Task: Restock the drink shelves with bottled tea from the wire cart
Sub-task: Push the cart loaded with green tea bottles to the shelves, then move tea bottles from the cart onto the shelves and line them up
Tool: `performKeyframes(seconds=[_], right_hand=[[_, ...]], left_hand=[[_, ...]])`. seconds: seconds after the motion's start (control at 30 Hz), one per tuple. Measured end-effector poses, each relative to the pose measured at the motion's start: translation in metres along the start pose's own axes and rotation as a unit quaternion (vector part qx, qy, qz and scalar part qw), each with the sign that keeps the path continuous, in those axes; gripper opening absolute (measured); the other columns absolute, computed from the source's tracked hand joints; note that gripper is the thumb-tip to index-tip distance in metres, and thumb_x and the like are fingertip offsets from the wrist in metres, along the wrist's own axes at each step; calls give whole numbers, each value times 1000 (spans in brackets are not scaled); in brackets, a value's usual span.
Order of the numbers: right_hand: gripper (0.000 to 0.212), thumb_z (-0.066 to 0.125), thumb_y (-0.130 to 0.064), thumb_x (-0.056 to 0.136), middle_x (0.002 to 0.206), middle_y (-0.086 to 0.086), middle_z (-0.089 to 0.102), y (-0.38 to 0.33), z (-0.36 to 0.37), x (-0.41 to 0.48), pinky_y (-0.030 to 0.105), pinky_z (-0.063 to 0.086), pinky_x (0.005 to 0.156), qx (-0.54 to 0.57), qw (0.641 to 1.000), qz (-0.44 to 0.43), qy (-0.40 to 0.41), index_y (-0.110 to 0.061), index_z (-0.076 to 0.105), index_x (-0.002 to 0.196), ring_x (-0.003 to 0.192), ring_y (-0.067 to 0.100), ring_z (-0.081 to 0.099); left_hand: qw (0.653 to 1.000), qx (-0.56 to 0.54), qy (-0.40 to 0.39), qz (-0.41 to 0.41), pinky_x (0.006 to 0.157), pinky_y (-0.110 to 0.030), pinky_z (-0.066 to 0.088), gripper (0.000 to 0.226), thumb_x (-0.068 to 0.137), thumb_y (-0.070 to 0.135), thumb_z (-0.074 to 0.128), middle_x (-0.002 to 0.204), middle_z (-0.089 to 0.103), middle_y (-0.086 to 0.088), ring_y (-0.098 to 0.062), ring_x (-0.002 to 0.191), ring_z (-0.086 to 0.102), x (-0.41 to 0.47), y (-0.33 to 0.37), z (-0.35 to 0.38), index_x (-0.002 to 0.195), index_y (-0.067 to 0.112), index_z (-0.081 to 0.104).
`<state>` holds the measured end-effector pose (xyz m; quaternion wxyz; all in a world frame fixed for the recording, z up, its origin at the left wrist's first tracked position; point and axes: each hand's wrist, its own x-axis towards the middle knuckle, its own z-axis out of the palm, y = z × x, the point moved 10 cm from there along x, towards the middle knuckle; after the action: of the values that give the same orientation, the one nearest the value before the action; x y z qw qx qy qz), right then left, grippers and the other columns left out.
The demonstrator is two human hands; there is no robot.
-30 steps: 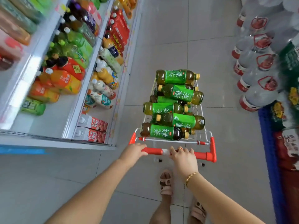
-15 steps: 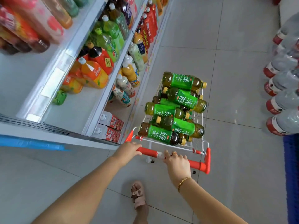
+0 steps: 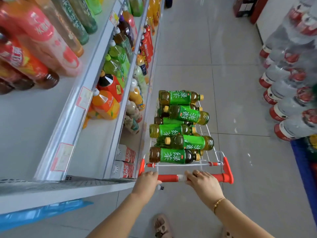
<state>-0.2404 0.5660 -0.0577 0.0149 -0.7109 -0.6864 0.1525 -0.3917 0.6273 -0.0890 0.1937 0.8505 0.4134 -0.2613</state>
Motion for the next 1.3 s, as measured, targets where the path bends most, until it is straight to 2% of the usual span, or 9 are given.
performKeyframes(seconds=[0.1, 0.2, 0.33, 0.47, 0.63, 0.83, 0.97, 1.17, 1.3], right_hand=[[39, 40, -44, 80, 59, -7, 59, 5, -9, 9, 21, 45, 44, -25, 999, -7, 19, -25, 72, 89, 48, 13, 59], [24, 64, -44, 76, 58, -7, 58, 7, -18, 22, 22, 44, 41, -40, 998, -26, 33, -25, 72, 88, 46, 13, 59], [33, 45, -46, 82, 59, -9, 58, 26, -29, 45, 21, 44, 41, -37, 998, -27, 45, -26, 71, 90, 48, 13, 59], [29, 72, -44, 72, 65, -11, 61, 64, -40, 78, 24, 47, 40, -47, 998, -37, 9, -28, 71, 97, 54, 11, 62], [36, 48, -50, 90, 101, -11, 64, 105, -54, 124, 29, 50, 68, -4, 995, -40, -88, -38, 55, 123, 89, 14, 64], [26, 47, -51, 90, 99, -11, 63, 138, -61, 165, 28, 50, 73, -31, 989, -42, -137, -37, 58, 110, 95, 12, 61], [27, 61, -58, 77, 81, -11, 64, 163, -60, 181, 23, 39, 58, 13, 989, 29, -145, -36, 67, 91, 76, 10, 60], [37, 74, -58, 63, 74, -10, 62, 168, -47, 197, 20, 47, 57, 82, 968, 26, -237, -31, 71, 87, 66, 7, 57], [34, 75, -52, 67, 81, -9, 63, 170, -47, 190, 19, 48, 62, 111, 967, 36, -225, -28, 70, 92, 72, 7, 59]], left_hand=[[1000, -12, 28, 5, 96, -31, 42, 42, 99, 37, 40, 128, 57, -9, -23, 118, 53, 4, 2, -8, 129, 9, 48], [998, -31, 45, 5, 98, -31, 41, 42, 98, 36, 41, 129, 56, -10, -24, 120, 52, 14, -2, -18, 129, 8, 48], [996, -55, 62, -14, 96, -32, 40, 41, 98, 35, 42, 126, 58, -12, -27, 117, 52, 38, 0, -34, 126, 7, 50], [994, -62, 86, -38, 96, -33, 40, 42, 99, 36, 40, 126, 58, -12, -29, 117, 52, 67, 15, -54, 125, 5, 50], [989, -107, 79, -66, 91, -34, 44, 40, 97, 38, 44, 121, 61, -11, -28, 111, 57, 106, 27, -84, 118, 6, 55], [954, -279, -7, -107, 68, -31, 49, 21, 88, 31, 61, 77, 63, -4, -18, 67, 57, 147, 18, -117, 90, 11, 69], [930, -305, 137, -152, 90, -35, 50, 38, 85, 21, 68, 120, 62, -7, -24, 102, 62, 181, -2, -183, 120, 9, 61], [981, -143, -58, -114, 101, -39, 39, 79, 75, 37, 77, 142, 46, -10, -30, 127, 45, 236, 21, -156, 141, 13, 42], [990, -89, -74, -77, 100, -40, 45, 84, 72, 33, 80, 142, 47, -9, -29, 125, 49, 248, 26, -149, 143, 15, 38]])
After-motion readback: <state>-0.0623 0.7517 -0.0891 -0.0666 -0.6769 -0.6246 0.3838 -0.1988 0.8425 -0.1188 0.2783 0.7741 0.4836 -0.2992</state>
